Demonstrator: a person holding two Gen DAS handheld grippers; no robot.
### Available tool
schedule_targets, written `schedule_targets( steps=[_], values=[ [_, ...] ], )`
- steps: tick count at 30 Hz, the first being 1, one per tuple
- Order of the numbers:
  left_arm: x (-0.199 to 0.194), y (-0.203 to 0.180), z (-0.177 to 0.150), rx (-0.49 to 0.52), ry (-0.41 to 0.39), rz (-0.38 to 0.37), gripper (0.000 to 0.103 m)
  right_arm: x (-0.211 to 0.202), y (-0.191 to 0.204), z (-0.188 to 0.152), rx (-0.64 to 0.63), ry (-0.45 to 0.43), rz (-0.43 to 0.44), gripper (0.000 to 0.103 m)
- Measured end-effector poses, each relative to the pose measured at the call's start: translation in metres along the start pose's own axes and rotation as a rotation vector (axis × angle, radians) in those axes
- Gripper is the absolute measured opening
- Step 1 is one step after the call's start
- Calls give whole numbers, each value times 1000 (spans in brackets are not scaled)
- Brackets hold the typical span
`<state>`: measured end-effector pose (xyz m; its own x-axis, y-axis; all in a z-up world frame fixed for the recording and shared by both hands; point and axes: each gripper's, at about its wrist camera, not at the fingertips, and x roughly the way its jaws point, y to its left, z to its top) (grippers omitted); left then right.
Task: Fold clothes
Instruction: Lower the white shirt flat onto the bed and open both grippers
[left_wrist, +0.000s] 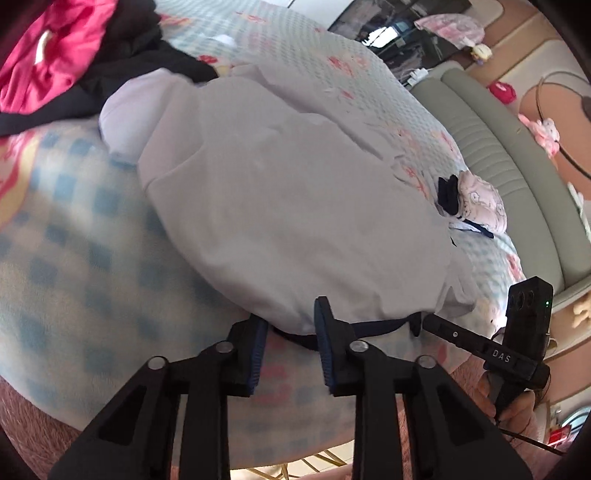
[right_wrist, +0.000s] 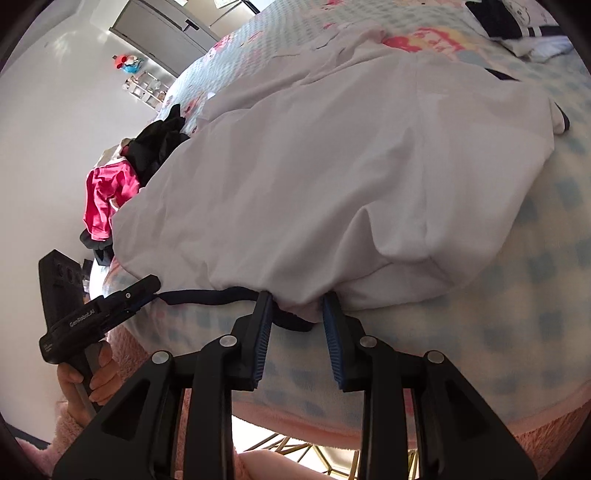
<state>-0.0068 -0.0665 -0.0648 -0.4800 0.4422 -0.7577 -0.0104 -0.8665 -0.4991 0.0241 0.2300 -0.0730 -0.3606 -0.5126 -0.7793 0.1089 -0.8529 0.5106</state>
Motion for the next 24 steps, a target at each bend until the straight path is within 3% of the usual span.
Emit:
schedule_targets(
  steps=[2, 4, 7, 9, 10, 11, 13, 17, 19, 22, 23, 24],
  values=[
    [-14, -8, 14, 12, -86, 21, 14, -7, 6, 7, -30, -35, -16, 7],
    [-25, -11, 30, -9, -165, 22, 14, -25, 7, 14, -45, -102, -26, 7],
    [-20, -5, 42, -53, -143, 5, 15, -39, -1, 28, -10, -155, -52, 7],
    [-17, -2, 35, -62, -115, 2, 15, -37, -10, 30, 42, -107, -32, 10],
    [-16, 1, 28, -57, -103, -3, 19, -36, -12, 27, 65, -87, -2, 10],
    [-13, 4, 20, -59, -80, 4, 29, -33, -11, 21, 75, -65, 22, 13],
    [-4, 16, 1, -88, -38, 22, 34, -25, -10, 9, 82, -10, 51, 22],
    [8, 48, -10, -239, -22, -77, 34, -9, -15, 6, 129, 0, 58, 29],
    [10, 49, -4, -243, -37, -109, 34, -1, -18, 6, 154, -1, 58, 30],
    [12, 34, 6, -153, -30, -82, 29, 0, -12, 15, 120, -29, 51, 31],
    [12, 28, 8, -131, -28, -89, 18, 3, -9, 17, 95, -31, 40, 31],
    [9, 24, 10, -119, -32, -91, 14, 5, -6, 19, 70, -32, 29, 28]
  ],
)
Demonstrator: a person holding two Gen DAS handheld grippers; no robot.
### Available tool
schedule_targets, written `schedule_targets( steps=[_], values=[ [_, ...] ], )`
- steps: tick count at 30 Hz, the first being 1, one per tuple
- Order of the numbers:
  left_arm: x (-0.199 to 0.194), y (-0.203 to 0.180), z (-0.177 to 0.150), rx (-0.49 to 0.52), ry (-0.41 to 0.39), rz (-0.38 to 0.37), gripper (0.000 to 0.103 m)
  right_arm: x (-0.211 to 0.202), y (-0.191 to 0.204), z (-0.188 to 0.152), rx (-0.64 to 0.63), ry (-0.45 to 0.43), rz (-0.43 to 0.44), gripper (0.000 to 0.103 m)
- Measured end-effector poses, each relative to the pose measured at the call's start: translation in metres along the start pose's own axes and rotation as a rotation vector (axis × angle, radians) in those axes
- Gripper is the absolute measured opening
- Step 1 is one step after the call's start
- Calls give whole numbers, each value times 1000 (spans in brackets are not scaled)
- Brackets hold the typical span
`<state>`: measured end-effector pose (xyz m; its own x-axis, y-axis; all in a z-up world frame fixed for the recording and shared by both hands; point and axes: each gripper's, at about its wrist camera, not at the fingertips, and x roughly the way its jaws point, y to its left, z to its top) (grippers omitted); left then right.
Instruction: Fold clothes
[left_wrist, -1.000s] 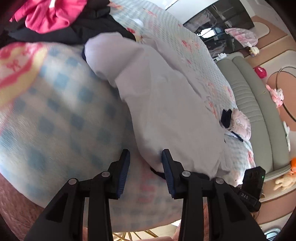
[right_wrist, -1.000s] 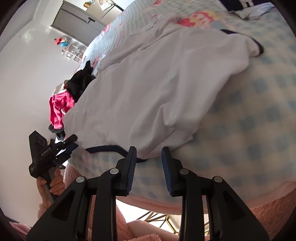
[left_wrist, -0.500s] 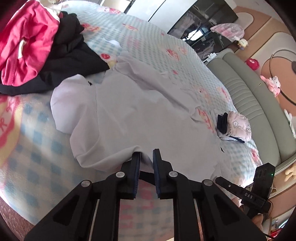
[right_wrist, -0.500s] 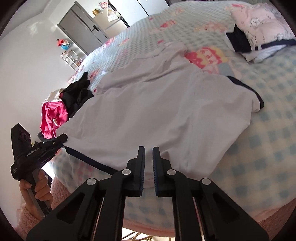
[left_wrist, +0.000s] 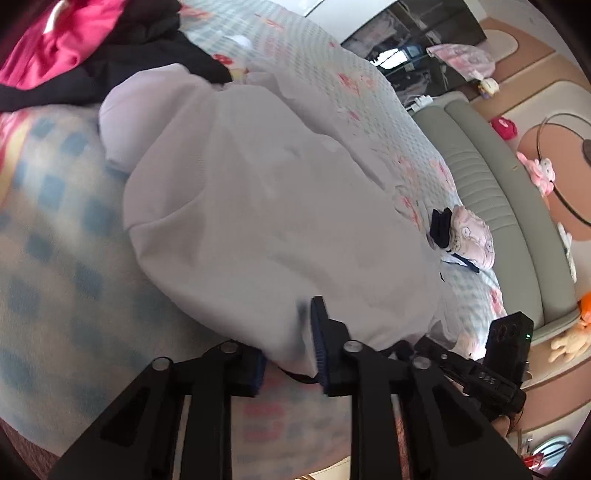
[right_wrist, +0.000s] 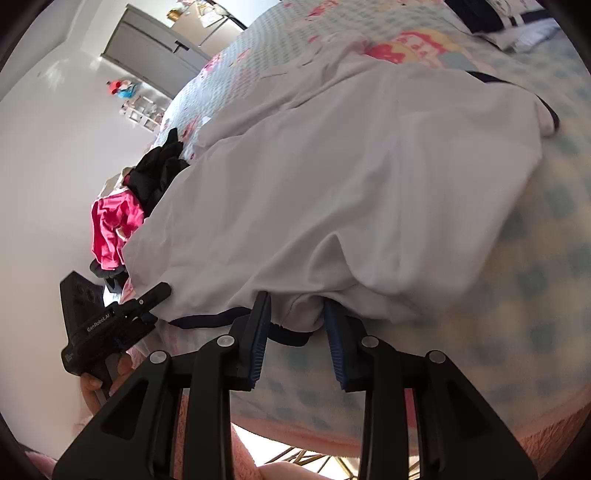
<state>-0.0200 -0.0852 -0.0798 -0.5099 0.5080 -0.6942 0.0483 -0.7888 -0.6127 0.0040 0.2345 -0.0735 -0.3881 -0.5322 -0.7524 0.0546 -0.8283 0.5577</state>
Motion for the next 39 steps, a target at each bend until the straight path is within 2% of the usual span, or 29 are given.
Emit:
schedule_targets(
  steps=[2, 8, 14, 16, 19, 21, 22, 24, 25, 26, 28, 32, 33, 34, 35, 37, 38, 39],
  values=[
    [-4, -10, 3, 22, -8, -3, 10, 3, 1, 0, -22, 10, -43, 8],
    [-32, -32, -1, 82, -58, 3, 7, -42, 19, -10, -81, -94, -28, 5],
    [-55, -29, -20, 37, -89, -76, 6, -72, 26, -22, -95, -123, -4, 3],
    [-45, -23, -24, 22, -56, -31, 6, -68, 19, -24, -68, -98, -5, 3],
    [-28, -5, -29, -38, 4, 41, 6, -58, 2, -26, -6, -49, -3, 6],
    [-28, 0, -32, -36, 10, 48, 7, -55, -4, -26, 23, -46, -6, 8],
    [-28, 1, -33, -31, 11, 43, 10, -56, -4, -25, 20, -52, -17, 12],
    [-26, 2, -33, -20, 13, 33, 25, -56, -6, -22, 19, -64, -36, 26],
    [-26, 3, -33, -14, 14, 28, 44, -56, -8, -20, 27, -68, -47, 35],
    [-23, 5, -30, -18, 15, 17, 50, -54, -12, -18, 42, -67, -61, 40],
    [-16, 9, -23, -41, 27, 16, 49, -55, -27, -14, 105, -74, -105, 41],
    [-14, 11, -12, -16, 41, 9, 48, -72, -52, -11, 175, -102, -106, 43],
    [-11, 13, -11, -33, 45, 6, 48, -72, -55, -9, 175, -100, -100, 47],
    [-7, 13, -11, -45, 51, 2, 48, -72, -58, -7, 177, -98, -90, 56],
    [-3, 13, -12, -56, 57, -2, 48, -69, -60, -6, 177, -93, -65, 60],
    [6, 13, -13, -79, 69, -9, 48, -58, -63, -2, 187, -77, -5, 60],
    [7, 8, -13, -61, 66, 18, 47, -50, -64, 0, 193, -68, 12, 58],
    [7, 2, -13, -41, 58, 44, 45, -43, -64, 0, 191, -57, 1, 51]
  ],
)
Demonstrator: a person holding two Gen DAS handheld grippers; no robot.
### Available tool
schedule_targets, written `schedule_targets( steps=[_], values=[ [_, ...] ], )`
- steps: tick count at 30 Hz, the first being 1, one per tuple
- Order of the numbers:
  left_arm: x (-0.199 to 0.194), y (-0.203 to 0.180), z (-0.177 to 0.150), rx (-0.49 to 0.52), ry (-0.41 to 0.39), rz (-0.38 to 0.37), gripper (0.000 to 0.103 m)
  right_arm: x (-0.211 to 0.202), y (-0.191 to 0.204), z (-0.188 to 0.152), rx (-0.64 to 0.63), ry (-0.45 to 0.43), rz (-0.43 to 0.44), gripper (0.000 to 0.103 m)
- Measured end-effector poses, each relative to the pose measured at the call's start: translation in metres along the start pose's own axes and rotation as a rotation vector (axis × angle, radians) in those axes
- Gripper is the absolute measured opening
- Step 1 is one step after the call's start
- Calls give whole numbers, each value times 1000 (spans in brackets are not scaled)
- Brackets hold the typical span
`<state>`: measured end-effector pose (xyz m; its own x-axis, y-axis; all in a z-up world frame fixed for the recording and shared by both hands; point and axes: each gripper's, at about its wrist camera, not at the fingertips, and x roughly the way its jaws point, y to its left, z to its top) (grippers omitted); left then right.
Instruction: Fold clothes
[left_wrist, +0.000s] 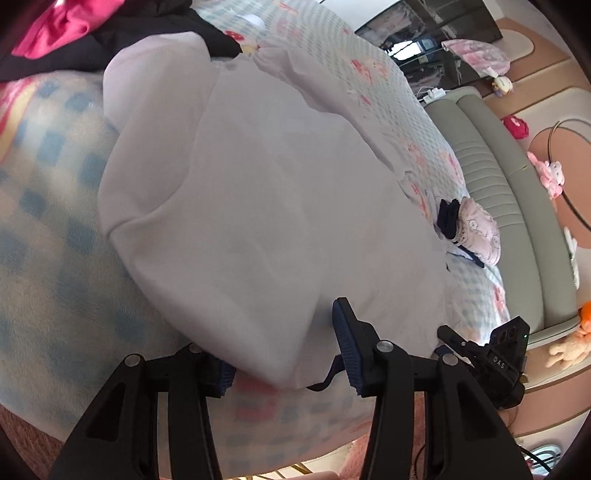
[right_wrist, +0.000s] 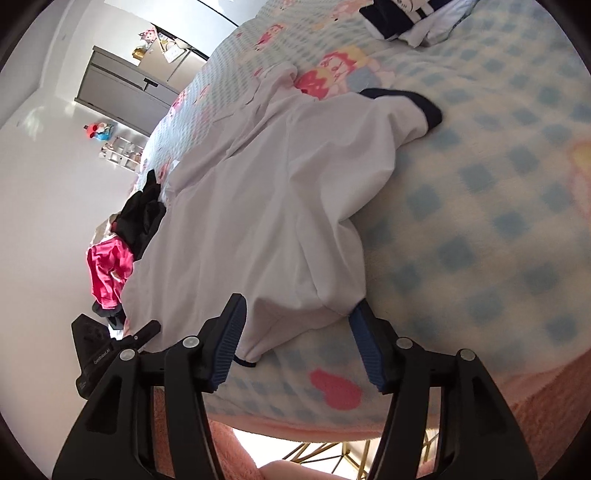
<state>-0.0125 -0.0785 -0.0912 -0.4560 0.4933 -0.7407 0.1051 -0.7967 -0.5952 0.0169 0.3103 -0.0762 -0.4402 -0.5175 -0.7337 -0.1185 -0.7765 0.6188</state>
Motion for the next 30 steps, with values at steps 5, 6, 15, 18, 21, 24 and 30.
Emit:
schedule_targets(
  steps=[5, 6, 15, 18, 21, 24, 30],
  values=[
    [-18, -27, 0, 122, -15, 36, 6, -2, 19, -7, -105, -32, -81, 7],
    [-24, -31, 0, 140, -23, 28, 6, -10, 24, -8, -129, -49, -85, 7],
    [-59, -32, -23, 121, -66, -24, 6, -63, 41, -25, -201, -122, -87, 5],
    [-44, -15, -34, 88, -4, 14, 6, -46, 19, -32, -151, -44, -112, 6],
    [-26, 5, -43, 34, 81, 57, 6, -23, 3, -41, -112, 41, -158, 6],
    [-28, 11, -46, 17, 118, 57, 12, -22, -5, -46, -58, 64, -136, 7],
    [-69, 9, -31, 88, 48, 124, 25, -71, -13, -38, -38, -76, -167, 9]
  ],
)
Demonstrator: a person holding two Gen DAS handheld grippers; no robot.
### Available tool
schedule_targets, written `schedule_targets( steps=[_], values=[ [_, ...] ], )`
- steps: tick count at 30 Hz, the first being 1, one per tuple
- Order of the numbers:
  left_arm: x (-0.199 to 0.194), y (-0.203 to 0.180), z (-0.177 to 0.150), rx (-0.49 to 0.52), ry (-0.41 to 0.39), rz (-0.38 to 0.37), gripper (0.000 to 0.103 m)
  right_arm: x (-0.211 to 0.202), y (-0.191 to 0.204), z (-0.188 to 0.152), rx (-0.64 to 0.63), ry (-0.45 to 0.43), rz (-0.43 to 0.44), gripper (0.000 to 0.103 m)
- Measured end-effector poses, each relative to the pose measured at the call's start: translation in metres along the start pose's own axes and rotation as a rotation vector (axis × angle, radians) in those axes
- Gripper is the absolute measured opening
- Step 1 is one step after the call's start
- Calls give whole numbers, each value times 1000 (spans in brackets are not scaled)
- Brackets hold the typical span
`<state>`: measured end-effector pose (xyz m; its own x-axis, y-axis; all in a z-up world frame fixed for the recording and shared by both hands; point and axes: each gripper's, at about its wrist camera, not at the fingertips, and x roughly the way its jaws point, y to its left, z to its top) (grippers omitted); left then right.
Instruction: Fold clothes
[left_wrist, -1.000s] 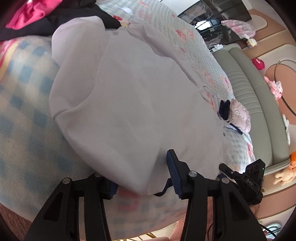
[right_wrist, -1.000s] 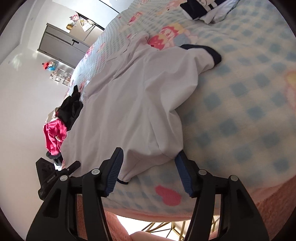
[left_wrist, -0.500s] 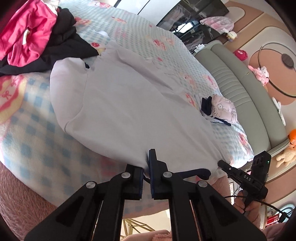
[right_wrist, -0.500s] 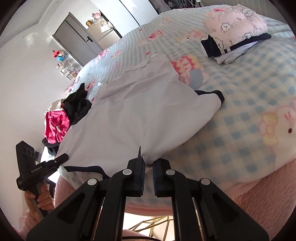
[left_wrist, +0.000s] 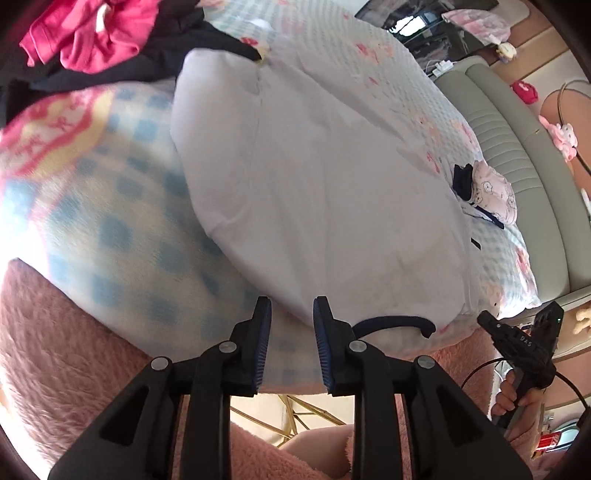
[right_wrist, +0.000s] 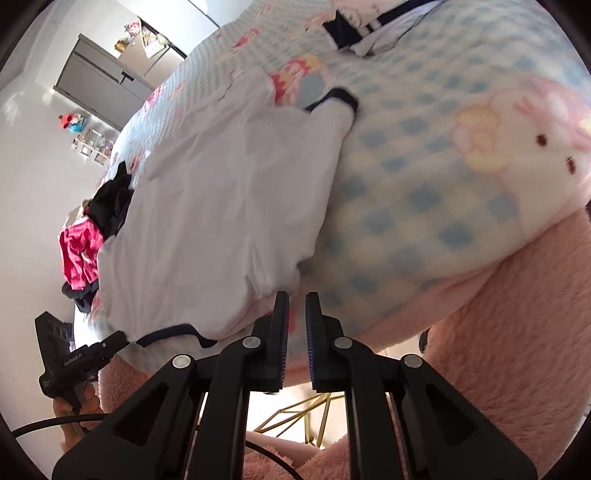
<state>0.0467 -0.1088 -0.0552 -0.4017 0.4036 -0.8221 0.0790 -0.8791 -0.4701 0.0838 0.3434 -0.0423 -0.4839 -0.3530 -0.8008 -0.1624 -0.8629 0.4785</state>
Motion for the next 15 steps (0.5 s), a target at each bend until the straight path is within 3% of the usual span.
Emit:
schedule_targets(
  steps=[3, 9, 15],
  values=[
    [-16, -4, 21, 52, -65, 6, 25, -18, 9, 22, -61, -54, -5, 21],
    [-1, -35, 96, 212, -157, 79, 24, -8, 53, 86, -223, -83, -4, 21],
    [30, -49, 201, 197, -223, 78, 24, 22, 101, 169, -329, -58, 34, 22]
  ],
)
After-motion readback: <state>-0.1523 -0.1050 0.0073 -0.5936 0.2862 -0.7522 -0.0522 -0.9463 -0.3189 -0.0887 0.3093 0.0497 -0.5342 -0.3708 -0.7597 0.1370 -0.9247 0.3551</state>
